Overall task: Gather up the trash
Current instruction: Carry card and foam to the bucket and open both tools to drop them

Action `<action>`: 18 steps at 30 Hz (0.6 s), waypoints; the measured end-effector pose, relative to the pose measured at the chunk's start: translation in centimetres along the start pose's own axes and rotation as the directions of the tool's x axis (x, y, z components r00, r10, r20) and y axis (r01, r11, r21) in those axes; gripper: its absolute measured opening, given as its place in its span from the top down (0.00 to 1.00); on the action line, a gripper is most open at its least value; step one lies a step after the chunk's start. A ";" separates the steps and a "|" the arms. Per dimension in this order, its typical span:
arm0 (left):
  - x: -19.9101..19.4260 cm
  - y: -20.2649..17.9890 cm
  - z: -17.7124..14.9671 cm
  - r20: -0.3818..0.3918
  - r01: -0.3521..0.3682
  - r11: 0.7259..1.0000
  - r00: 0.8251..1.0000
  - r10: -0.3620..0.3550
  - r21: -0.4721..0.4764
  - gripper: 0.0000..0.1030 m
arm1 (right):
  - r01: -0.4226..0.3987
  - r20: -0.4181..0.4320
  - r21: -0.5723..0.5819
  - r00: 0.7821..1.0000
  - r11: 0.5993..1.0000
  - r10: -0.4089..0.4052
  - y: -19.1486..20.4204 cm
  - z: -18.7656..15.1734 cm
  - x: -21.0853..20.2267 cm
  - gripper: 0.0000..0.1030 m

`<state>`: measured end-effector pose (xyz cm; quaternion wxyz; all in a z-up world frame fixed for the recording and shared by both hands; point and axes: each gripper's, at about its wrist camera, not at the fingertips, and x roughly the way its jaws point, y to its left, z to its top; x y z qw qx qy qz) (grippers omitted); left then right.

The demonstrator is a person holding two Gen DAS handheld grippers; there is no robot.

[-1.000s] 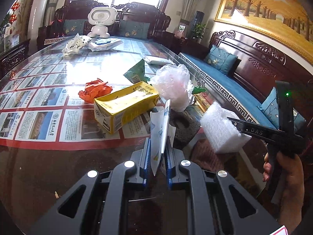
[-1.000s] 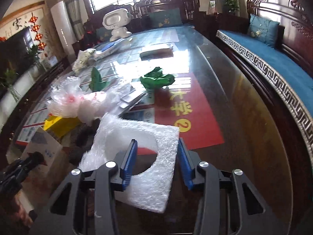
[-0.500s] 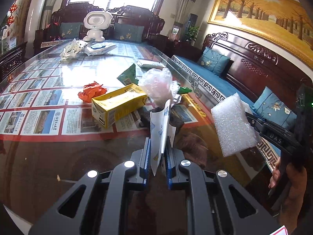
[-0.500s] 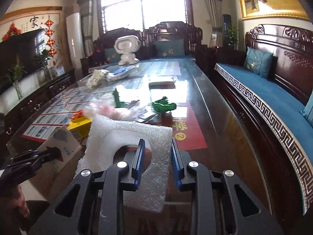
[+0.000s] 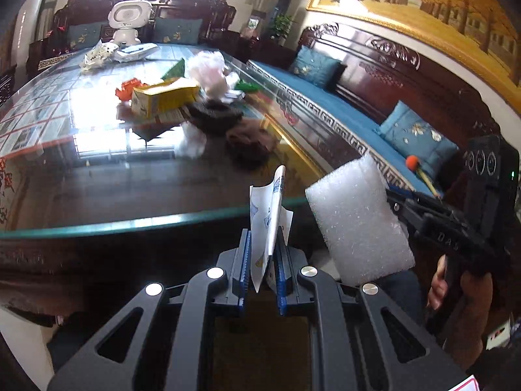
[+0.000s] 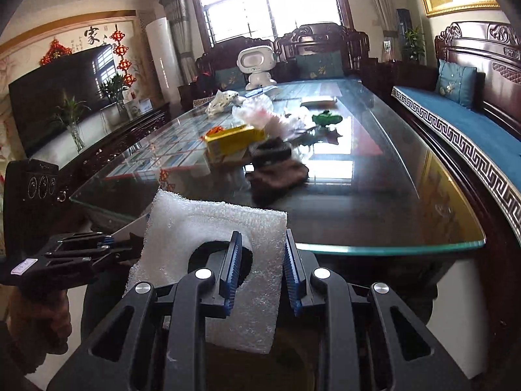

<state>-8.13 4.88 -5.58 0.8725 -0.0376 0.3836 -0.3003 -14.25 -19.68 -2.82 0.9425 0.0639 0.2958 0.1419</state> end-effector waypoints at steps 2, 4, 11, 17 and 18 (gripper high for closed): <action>0.1 -0.4 -1.5 -0.038 -0.001 1.000 0.999 0.002 0.012 0.86 | 0.017 -0.023 -0.015 1.000 1.000 -0.017 0.4 -1.3 -0.6 0.76; 0.7 -0.6 -3.2 -0.090 0.009 1.000 0.996 -0.009 0.006 0.86 | 0.017 -0.061 -0.019 0.998 1.000 -0.018 0.5 -2.8 -0.7 0.75; 4.3 -0.1 -9.0 -0.279 -0.003 0.999 0.960 -0.007 -0.033 0.86 | 0.037 -0.186 0.008 0.982 0.999 -0.034 0.1 -7.2 -0.4 0.76; 6.9 -0.4 -11.7 -0.380 0.003 1.000 0.925 -0.013 -0.025 0.86 | 0.039 -0.262 0.019 0.965 0.999 -0.032 -0.3 -9.8 0.6 0.76; 7.1 -0.4 -12.0 -0.394 0.010 0.999 0.919 -0.022 -0.032 0.84 | 0.038 -0.265 0.023 0.964 0.999 -0.031 -0.4 -9.9 0.7 0.76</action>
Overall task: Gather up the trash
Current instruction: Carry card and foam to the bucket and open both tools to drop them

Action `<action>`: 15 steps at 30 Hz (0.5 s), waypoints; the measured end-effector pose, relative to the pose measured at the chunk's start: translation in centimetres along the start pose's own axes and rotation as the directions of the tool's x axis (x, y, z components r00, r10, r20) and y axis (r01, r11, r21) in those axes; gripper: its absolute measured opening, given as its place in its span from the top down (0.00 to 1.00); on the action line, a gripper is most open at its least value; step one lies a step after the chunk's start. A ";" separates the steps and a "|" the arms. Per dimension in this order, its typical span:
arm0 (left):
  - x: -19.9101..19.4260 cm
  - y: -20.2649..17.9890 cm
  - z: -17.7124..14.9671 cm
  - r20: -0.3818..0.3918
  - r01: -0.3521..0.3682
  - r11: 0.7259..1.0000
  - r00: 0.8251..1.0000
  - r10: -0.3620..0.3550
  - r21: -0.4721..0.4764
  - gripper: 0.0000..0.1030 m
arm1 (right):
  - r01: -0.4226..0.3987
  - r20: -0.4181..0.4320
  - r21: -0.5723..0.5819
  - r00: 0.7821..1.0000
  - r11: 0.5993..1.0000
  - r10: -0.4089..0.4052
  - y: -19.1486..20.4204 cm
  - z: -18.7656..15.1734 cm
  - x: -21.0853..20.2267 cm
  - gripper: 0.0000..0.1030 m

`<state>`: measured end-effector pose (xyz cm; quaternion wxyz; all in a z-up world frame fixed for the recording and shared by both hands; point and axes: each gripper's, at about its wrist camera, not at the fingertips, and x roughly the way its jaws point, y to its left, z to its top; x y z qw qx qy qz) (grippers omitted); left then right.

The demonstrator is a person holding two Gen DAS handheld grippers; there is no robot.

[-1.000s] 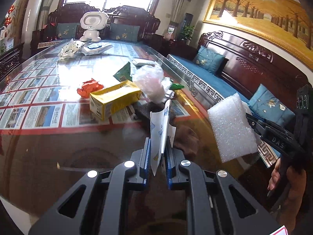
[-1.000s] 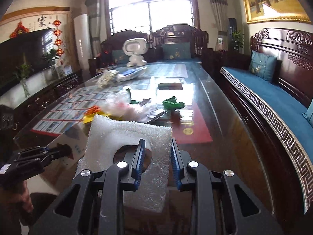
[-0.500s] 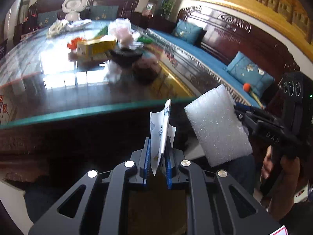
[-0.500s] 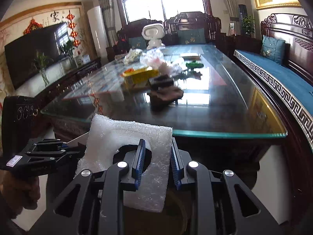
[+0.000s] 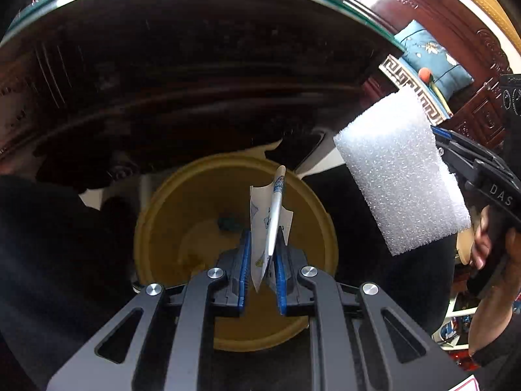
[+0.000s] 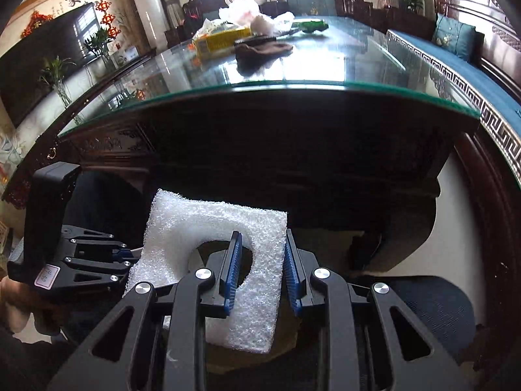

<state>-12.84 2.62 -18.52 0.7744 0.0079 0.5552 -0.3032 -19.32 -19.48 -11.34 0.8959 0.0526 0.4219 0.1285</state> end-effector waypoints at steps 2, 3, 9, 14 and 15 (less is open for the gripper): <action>0.6 0.0 -0.3 -0.021 0.010 1.000 1.000 -0.011 -0.006 0.79 | -0.003 -0.007 0.004 1.000 1.000 0.003 -0.1 0.1 0.3 0.76; 0.8 0.0 -0.4 -0.033 0.013 1.000 0.999 -0.013 -0.002 0.74 | -0.001 -0.008 0.004 1.000 1.000 0.001 -0.2 -0.2 0.4 0.76; 1.3 -0.3 -1.1 -0.070 0.010 1.000 0.998 -0.008 0.028 0.46 | 0.002 -0.032 -0.012 0.999 1.000 -0.002 -0.2 -0.4 1.1 0.76; 1.7 -0.5 -1.2 -0.092 0.000 0.999 0.996 0.004 0.040 0.37 | 0.005 -0.057 -0.020 0.998 1.000 -0.006 -0.3 -0.7 1.5 0.76; 1.8 -0.5 -1.4 -0.099 -0.001 0.999 0.995 0.006 0.044 0.37 | 0.007 -0.061 -0.023 0.998 1.000 -0.009 -0.3 -0.8 1.5 0.76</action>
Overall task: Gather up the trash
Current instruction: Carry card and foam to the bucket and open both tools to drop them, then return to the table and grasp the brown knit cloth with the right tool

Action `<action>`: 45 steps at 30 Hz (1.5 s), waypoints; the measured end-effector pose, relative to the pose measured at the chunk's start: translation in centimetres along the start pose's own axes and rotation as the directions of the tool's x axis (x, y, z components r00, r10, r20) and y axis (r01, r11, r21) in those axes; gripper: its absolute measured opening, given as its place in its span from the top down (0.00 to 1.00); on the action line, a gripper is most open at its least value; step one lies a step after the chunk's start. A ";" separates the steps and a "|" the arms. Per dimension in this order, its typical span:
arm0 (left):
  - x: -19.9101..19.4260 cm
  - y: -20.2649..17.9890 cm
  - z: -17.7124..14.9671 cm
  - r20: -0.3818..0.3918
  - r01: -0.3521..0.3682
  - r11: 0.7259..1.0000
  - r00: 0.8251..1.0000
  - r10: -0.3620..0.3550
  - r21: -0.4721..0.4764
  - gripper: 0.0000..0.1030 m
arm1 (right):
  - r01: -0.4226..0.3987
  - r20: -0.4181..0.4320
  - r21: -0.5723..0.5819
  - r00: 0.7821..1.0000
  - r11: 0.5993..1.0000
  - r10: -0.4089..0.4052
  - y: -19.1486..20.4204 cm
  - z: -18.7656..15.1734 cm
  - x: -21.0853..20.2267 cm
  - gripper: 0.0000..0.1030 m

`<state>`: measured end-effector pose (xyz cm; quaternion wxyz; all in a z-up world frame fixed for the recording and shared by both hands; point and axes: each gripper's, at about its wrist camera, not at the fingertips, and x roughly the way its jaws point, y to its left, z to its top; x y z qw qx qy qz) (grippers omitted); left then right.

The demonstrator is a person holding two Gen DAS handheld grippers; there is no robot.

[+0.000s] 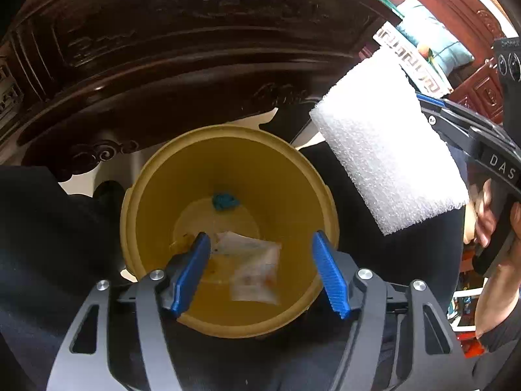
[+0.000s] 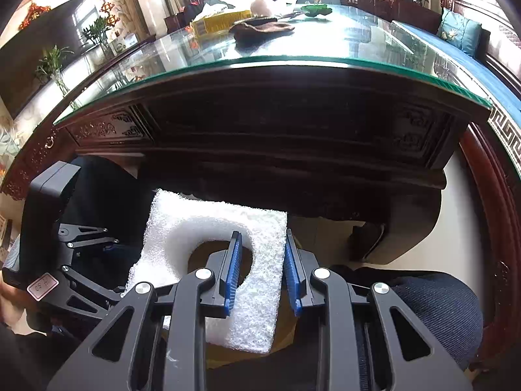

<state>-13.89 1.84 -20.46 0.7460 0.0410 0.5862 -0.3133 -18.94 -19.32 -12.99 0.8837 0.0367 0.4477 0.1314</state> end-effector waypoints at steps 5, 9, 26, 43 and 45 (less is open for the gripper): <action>-0.4 -0.2 0.2 -0.015 -0.018 1.000 1.000 0.018 0.015 0.23 | -0.003 -0.017 -0.009 1.000 1.000 0.003 0.1 -0.2 0.2 0.76; -1.7 0.3 0.5 0.029 -0.032 0.999 0.999 0.031 0.007 0.22 | 0.003 -0.027 -0.020 1.000 1.000 -0.003 0.2 -0.3 0.4 0.76; -7.1 2.8 2.6 0.205 -0.104 0.992 0.972 0.116 -0.068 0.18 | -0.076 -0.110 -0.104 0.992 0.992 0.065 3.1 -1.6 2.3 0.53; -11.0 2.2 6.9 0.377 -0.142 0.987 0.912 0.160 -0.075 0.18 | -0.072 0.040 -0.093 0.996 0.993 0.075 2.6 1.4 -0.1 0.49; -12.1 1.9 7.8 0.423 -0.155 0.985 0.890 0.173 -0.077 0.18 | -0.066 0.098 -0.102 0.992 0.993 0.076 2.5 2.5 -1.3 0.46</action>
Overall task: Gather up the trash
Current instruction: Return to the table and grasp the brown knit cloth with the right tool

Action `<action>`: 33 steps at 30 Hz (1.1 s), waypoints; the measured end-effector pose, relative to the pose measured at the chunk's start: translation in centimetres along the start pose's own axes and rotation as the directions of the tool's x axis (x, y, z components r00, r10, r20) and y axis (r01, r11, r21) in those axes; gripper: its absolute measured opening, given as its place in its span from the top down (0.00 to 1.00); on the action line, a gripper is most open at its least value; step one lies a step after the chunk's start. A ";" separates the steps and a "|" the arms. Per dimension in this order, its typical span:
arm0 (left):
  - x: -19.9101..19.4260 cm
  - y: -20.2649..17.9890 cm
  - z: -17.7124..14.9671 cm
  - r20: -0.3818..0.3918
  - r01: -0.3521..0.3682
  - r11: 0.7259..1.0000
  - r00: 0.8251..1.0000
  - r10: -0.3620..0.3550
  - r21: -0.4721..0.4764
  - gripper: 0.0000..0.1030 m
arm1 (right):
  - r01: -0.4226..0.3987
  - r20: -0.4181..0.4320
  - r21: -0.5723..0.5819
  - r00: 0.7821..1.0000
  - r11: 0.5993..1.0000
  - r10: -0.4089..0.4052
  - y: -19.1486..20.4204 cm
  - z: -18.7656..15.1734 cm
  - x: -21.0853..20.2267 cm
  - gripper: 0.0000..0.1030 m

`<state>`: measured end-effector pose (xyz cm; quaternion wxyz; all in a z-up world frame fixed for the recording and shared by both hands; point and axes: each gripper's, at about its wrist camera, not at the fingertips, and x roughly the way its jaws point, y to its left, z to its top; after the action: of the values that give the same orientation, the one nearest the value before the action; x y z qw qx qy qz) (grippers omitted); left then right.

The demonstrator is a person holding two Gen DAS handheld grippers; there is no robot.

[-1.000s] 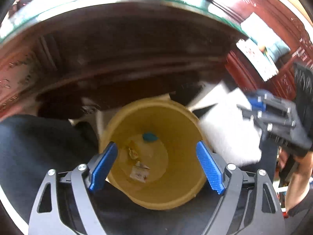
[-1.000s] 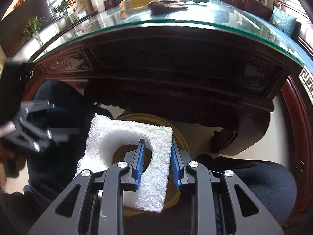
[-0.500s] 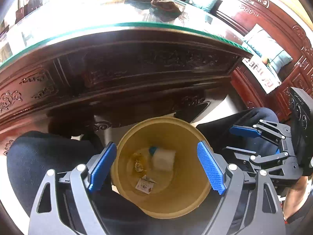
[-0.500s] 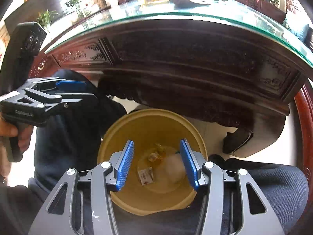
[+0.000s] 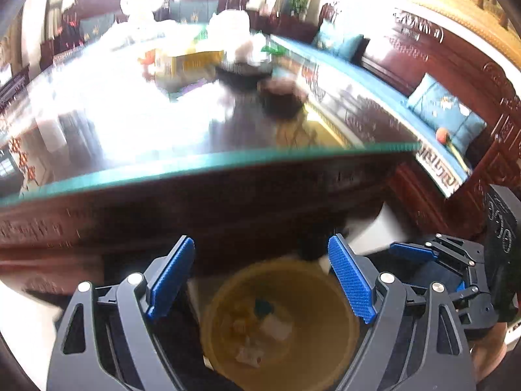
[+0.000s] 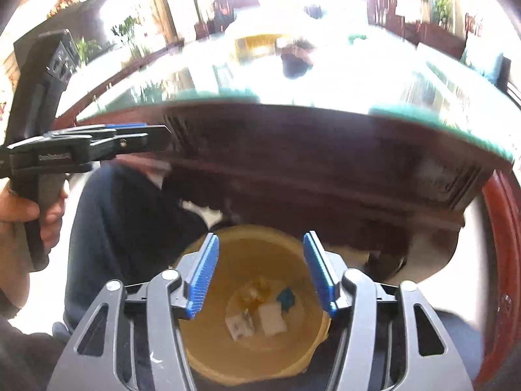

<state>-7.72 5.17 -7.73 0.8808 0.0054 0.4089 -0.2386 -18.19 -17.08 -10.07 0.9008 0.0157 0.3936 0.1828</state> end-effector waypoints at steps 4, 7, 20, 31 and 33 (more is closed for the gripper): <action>-1.8 -0.1 3.1 0.117 -0.034 0.999 0.993 0.034 0.005 0.13 | 0.024 0.154 -0.025 0.988 0.999 -0.020 0.0 3.2 -2.5 0.28; -2.5 -0.1 5.6 0.201 -0.059 0.998 0.978 0.057 0.004 0.10 | 0.072 0.294 -0.055 0.954 0.996 -0.053 0.3 5.9 -4.2 0.14; -0.6 3.7 11.5 0.302 -0.113 0.989 0.943 0.136 -0.092 0.04 | 0.194 0.431 -0.085 0.891 0.977 -0.139 -1.2 13.0 -0.5 0.08; 4.8 5.9 13.4 0.233 -0.115 0.987 0.962 0.140 -0.116 0.04 | 0.174 0.176 -0.120 0.973 0.977 -0.152 -3.1 16.0 7.4 0.08; 5.6 6.1 13.9 0.222 -0.113 0.986 0.965 0.138 -0.119 0.04 | 0.182 0.155 -0.127 0.975 0.975 -0.162 -3.1 16.6 8.5 0.08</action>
<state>7.89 5.44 -3.65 0.9345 -0.0427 0.3152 -0.1595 -0.02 -15.17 -5.20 0.9381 -0.0690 0.3138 0.1296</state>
